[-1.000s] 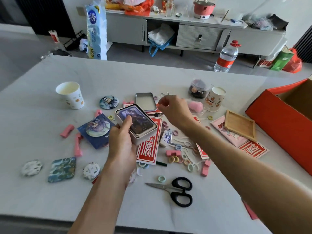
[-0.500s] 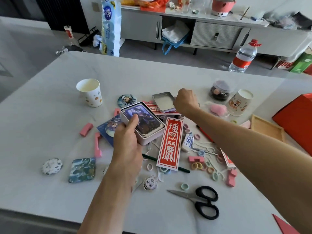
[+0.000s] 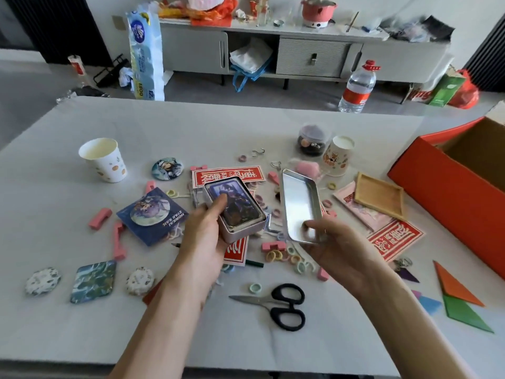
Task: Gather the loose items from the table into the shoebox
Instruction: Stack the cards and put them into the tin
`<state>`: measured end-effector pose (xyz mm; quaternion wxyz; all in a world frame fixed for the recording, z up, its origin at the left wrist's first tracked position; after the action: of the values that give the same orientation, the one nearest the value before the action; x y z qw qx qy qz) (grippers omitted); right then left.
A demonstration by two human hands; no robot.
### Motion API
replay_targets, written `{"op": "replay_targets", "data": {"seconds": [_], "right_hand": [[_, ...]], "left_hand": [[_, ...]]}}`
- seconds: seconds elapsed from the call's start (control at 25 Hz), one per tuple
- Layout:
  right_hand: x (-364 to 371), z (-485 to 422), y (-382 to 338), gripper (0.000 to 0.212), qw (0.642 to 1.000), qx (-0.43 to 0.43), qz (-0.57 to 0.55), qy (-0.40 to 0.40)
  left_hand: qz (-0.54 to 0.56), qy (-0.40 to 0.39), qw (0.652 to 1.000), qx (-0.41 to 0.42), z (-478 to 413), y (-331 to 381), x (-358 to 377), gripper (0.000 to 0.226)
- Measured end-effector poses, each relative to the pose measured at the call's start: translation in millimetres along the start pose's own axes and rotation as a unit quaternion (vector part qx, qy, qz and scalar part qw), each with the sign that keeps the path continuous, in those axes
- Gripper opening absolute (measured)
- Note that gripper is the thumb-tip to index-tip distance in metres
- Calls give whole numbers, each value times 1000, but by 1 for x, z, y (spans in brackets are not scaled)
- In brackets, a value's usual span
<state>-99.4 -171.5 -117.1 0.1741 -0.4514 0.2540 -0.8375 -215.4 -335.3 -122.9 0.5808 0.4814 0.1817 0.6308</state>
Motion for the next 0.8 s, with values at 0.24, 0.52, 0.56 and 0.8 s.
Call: {"op": "replay_targets", "data": {"seconds": [0.24,0.52,0.56,0.8], "right_hand": [[2,11,-18,39,984,-3,-173,-36],[-6,17,-34,61,978,53,-182,-91],[-8,17,-36,62,977,57,-180,-101],[-8,19,-41,53,976,32,-153,-151]], "left_hand": [[-35,-60,998,-2,-1,-15,20,18],[-27,-86,996,-12,-8,-28,34,22],[-28,-91,995,-12,-8,-29,36,21],[-70,-107,992,-14,-5,-38,49,23]]}}
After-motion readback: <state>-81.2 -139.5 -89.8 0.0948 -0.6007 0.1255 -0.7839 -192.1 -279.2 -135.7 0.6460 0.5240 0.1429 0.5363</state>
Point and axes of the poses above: each hand's wrist, its own z-axis away from the middle knuckle, its own x-axis out of the palm, y = z × x, the point moved 3 cm from there along -z, towards the middle knuckle, and after that the axes turned 8 degrees about -z, right-handed, at the moved point
